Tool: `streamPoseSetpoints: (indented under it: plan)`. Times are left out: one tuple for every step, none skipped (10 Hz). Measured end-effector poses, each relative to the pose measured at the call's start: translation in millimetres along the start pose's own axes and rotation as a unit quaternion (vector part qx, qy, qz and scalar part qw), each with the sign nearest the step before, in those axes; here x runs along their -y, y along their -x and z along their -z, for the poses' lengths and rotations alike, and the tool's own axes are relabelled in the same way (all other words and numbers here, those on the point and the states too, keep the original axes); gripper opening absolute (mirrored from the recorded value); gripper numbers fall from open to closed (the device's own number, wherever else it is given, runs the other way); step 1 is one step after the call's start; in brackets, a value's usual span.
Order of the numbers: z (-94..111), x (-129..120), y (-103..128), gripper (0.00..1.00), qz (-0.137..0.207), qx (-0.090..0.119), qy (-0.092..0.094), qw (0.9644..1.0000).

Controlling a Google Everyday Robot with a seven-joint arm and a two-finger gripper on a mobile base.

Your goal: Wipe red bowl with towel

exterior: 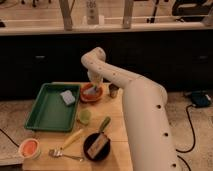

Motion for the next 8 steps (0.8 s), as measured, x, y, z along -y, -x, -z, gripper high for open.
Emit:
streamPoseSetpoints:
  plan:
    - [1,2,-7,0.0,-0.006,-0.006,-0.001,1.0]
    - [0,2,-14,0.0,-0.011,-0.012,0.0,0.9999]
    - [0,2,-22,0.0,-0.015,-0.018,0.001,0.9997]
    - [-2,5,-27,0.0,-0.015,-0.021,0.003,0.9996]
    - [-3,10,-28,0.0,-0.011,-0.022,0.002,0.9997]
    - [-4,14,-26,0.0,-0.003,-0.021,0.002,0.9998]
    - [-5,19,-20,0.0,0.008,-0.018,0.002,0.9998]
    - [-7,30,-8,0.0,0.033,-0.012,-0.002,0.9994]
